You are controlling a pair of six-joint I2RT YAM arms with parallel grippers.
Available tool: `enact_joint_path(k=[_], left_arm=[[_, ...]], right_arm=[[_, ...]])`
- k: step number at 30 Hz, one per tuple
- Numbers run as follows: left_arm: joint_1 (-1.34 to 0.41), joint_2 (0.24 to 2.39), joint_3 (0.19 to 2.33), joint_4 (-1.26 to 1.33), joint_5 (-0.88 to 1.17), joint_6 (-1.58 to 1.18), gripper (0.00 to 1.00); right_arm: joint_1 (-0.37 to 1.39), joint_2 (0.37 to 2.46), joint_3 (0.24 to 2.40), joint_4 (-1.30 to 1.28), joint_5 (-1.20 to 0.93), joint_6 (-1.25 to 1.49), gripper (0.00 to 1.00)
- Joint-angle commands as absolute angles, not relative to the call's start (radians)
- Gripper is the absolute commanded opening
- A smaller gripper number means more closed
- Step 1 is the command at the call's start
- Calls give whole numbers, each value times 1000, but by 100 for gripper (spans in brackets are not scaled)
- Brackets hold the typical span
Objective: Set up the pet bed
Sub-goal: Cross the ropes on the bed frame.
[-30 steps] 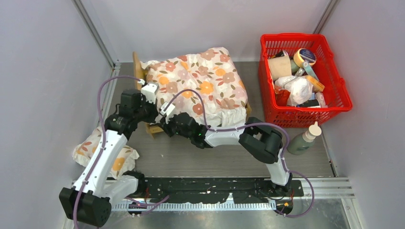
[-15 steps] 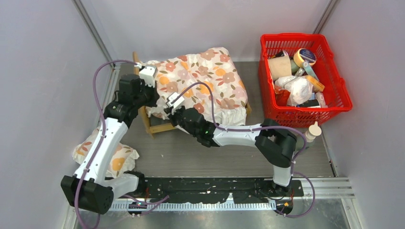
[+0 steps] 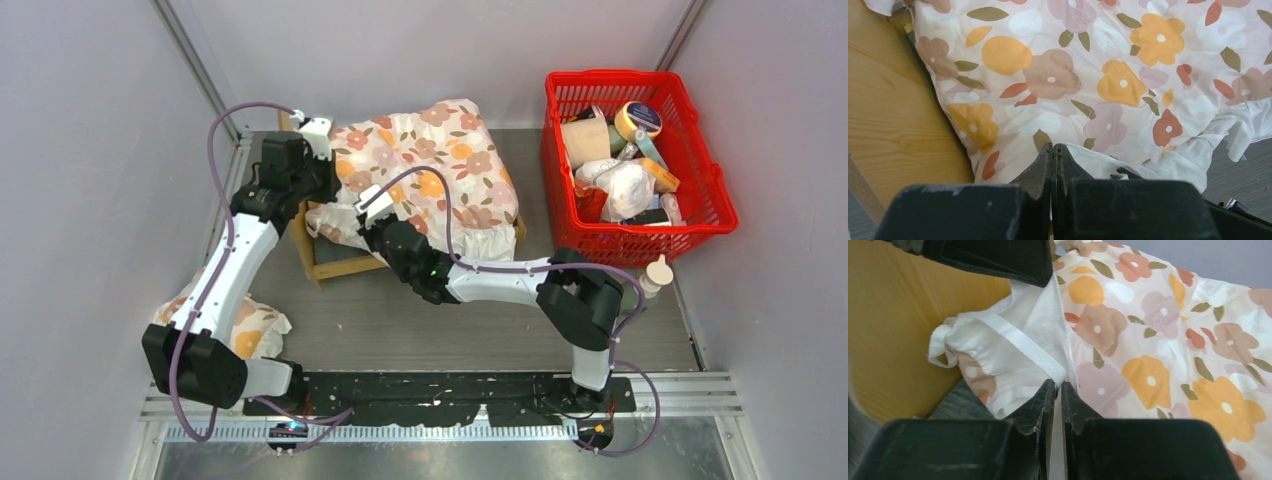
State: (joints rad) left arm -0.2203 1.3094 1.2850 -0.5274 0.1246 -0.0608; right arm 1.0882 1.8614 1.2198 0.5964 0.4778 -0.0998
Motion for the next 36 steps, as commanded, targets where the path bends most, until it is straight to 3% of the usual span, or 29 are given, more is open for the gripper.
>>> enact_joint_path(k=[1,8,11,14,21,27,31,36], left_arm=[[-216,1349,1368,-462,164,-99,0],[-216,1455,1475,-550,197,-107,0],[-217,1485,1506,-568,215,-109,0],[-217,1509,1535,-587,228,-110,0],[-216,1529,1546,-604,232,-108,0],[-216,1538,1555,-616,231,-107,0],[-216,1539,1569,-628,231,-106,0],[-216,1538,1582,-657,235,-108,0]], right_arm=[[1043,1839,1266,627,564,-69,23],[1031,1790,1204,565,546,96,36],[1057,1750,1166,545,600,165,52],[1090,1728,1136,554,641,216,59],[1158,1766,1166,578,746,232,64],[1187,1746,1139,604,1080,201,67],[1176,1725,1030,901,854,126,63],[1169,1818,1116,888,538,180,62]])
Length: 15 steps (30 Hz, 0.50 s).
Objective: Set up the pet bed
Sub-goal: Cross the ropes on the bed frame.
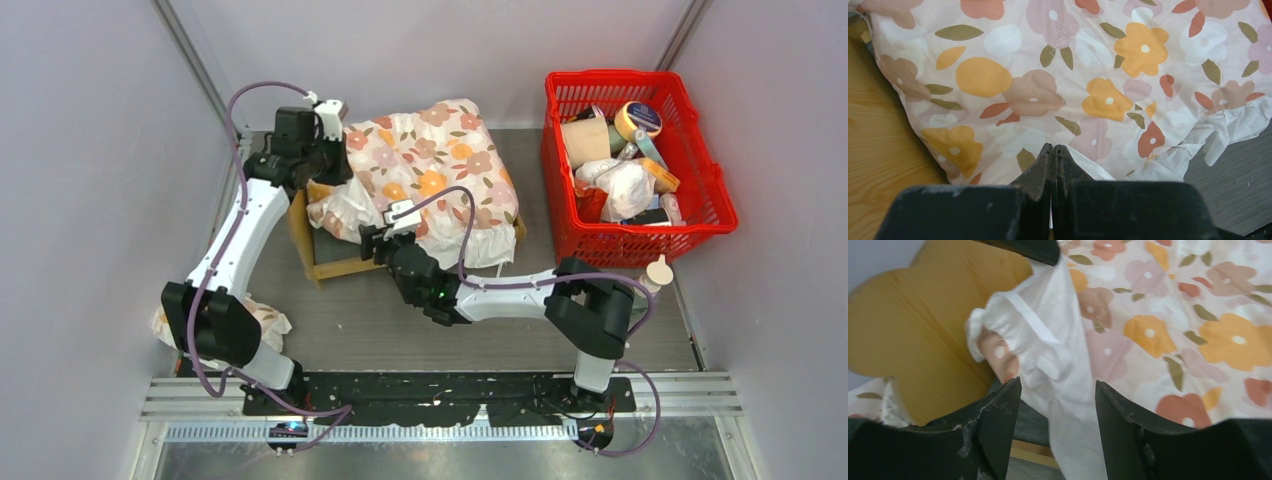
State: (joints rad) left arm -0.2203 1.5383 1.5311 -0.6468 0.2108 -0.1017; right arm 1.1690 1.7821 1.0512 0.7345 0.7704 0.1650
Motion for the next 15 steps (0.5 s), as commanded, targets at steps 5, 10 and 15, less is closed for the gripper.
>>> enact_joint_path(k=[5,10,15], left_arm=[[-217,1524,1585,-690,231,-95,0],[-216,1520,1597,-707,235,-80,0],[-216,1518,1614,-720,251,-74,0]], right_arm=[[1168,1944,1186,982,392,180,62],[1168,2046,1279,1025,406,148,62],[1151,2116,1339,1026,448,146,63]])
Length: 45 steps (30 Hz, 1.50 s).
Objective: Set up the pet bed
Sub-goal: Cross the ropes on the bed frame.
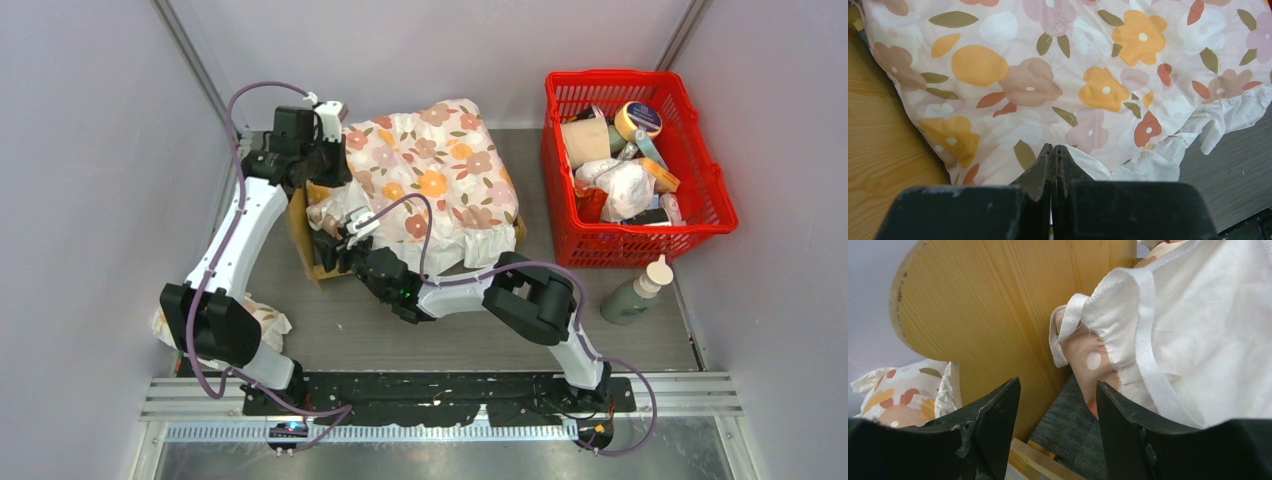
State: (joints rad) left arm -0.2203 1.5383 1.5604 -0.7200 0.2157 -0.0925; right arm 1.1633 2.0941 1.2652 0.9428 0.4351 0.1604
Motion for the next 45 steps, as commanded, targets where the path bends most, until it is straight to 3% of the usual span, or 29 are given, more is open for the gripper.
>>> enact_joint_path(k=[1,10,12,14,18,20,24,28,34,36,41,45], left_arm=[[-216,1515,1615,-721,253,-72,0],[-216,1498,1616,-718,255,-69,0],[-217,1497,1615,-715,258,-72,0],[-216,1496,1614,-709,260,-72,0],[-216,1497,1597,-680,249,-66,0],[-216,1501,1591,-670,243,-64,0],[-217,1512,1590,-664,236,-63,0],[-216,1515,1582,-659,236,-63,0],[-216,1519,1571,-654,232,-59,0],[-216,1523,1571,-656,233,-56,0],[-217,1524,1568,-649,246,-74,0],[-219,1519,1564,-655,250,-83,0]], right_arm=[[1148,2132,1355,1027,449,148,63],[1122,2214,1450,1061,446,151,65],[1118,2224,1456,1079,405,129,60],[1108,2222,1437,1110,323,104,49],[1105,2156,1319,1184,80,69,9],[1104,2108,1240,1220,-44,67,6],[1103,2041,1132,1238,-186,77,5],[1101,2018,1081,1248,-153,120,11],[1086,2023,1068,1289,-295,194,6],[1087,2003,1025,1315,-260,220,10],[1094,1973,1035,1204,76,200,41],[1091,2007,1135,1107,127,200,49]])
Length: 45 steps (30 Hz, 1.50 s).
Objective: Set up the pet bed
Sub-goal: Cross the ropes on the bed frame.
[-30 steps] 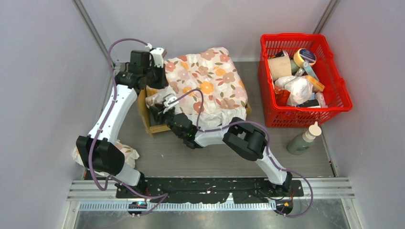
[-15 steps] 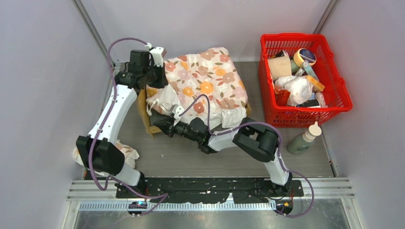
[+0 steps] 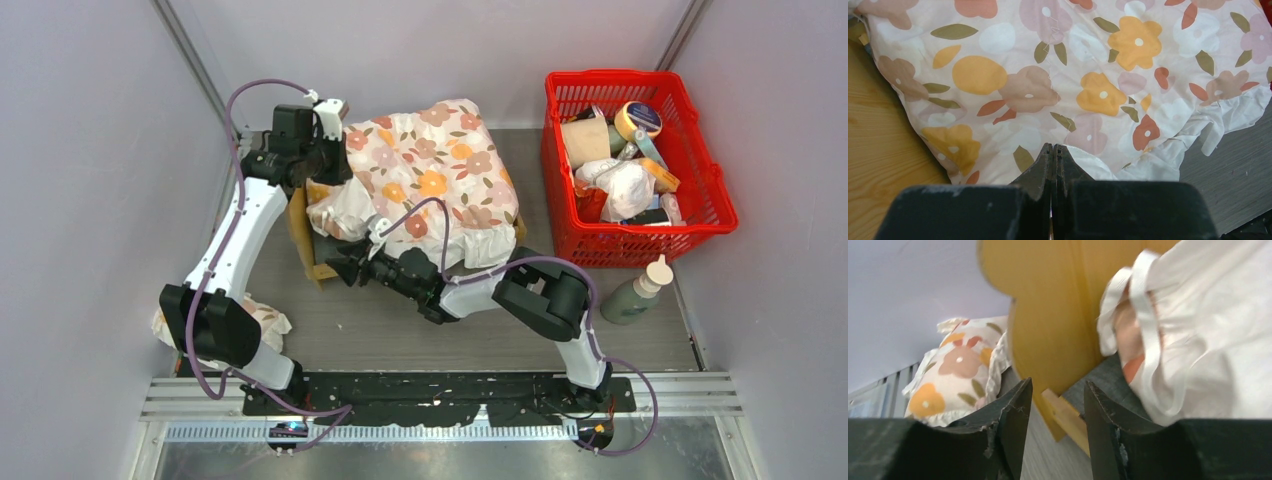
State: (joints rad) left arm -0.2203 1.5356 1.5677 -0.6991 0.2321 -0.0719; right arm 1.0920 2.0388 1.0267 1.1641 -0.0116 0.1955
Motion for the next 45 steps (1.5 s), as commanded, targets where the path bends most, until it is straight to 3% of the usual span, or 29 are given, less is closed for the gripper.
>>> enact_joint_path(k=[1,6,18,20,22,24,30,36,45], left_arm=[[-218,1519,1564,-653,251,-85,0],[-218,1516,1563,-655,266,-92,0],[-218,1505,1563,-652,274,-90,0],[-217,1505,1563,-650,274,-91,0],[-218,1510,1572,-663,273,-81,0],[-217,1515,1580,-669,262,-72,0],[-217,1515,1585,-661,264,-69,0],[-217,1517,1585,-663,251,-67,0],[-217,1525,1598,-674,236,-58,0]], right_arm=[[1091,2021,1147,1099,132,209,50],[1090,2064,1226,1090,218,208,56],[1076,2200,1430,950,197,233,58],[1070,2210,1450,959,125,229,54],[1059,2209,1425,1011,38,234,37],[1034,2201,1366,1117,-136,253,27],[984,2188,1268,1243,-421,316,9],[983,2179,1231,1265,-550,313,5],[981,2115,1143,1210,-636,287,8]])
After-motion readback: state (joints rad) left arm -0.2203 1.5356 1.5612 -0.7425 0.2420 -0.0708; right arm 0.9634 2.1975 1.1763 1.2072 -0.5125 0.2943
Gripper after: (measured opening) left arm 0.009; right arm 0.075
